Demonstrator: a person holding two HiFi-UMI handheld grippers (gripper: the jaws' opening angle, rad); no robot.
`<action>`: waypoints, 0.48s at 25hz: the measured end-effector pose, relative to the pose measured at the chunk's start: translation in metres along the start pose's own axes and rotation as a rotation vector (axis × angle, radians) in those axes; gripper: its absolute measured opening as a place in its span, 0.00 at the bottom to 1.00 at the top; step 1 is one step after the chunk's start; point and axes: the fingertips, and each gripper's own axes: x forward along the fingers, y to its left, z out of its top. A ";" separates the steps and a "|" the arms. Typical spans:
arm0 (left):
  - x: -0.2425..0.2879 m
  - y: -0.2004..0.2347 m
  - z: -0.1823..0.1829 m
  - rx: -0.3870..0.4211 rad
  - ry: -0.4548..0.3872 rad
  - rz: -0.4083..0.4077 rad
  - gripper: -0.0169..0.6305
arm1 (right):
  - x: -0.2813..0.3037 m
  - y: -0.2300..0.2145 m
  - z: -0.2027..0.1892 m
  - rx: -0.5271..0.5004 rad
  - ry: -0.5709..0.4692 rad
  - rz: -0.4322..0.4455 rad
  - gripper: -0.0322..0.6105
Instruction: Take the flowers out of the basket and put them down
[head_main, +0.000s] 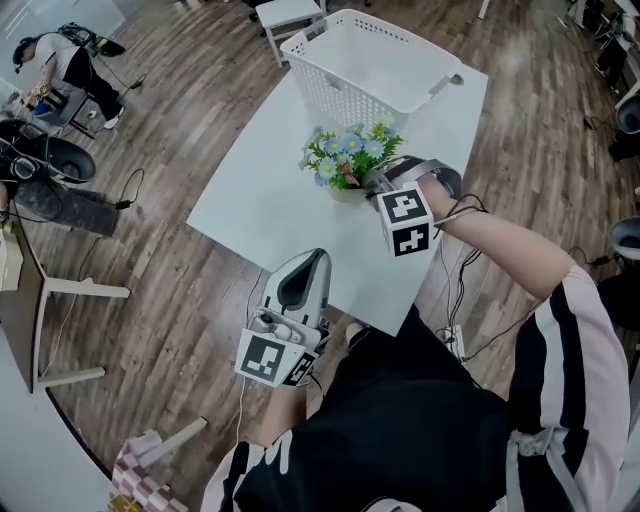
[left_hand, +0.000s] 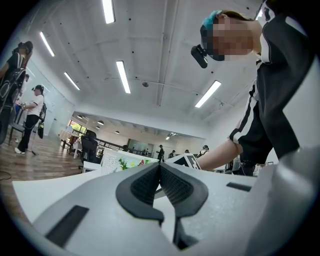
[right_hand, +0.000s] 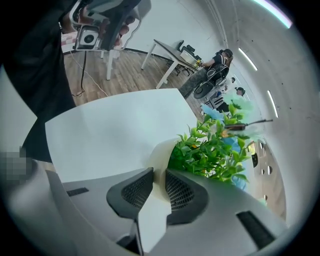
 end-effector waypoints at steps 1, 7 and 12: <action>0.000 0.001 -0.001 -0.002 0.003 -0.002 0.03 | 0.004 0.002 -0.001 -0.002 0.004 0.001 0.18; 0.005 0.000 0.000 -0.006 0.005 -0.009 0.03 | 0.018 0.012 -0.004 -0.004 0.013 0.012 0.18; 0.009 -0.001 0.005 0.003 -0.004 -0.014 0.03 | 0.023 0.019 -0.006 0.018 0.006 0.020 0.18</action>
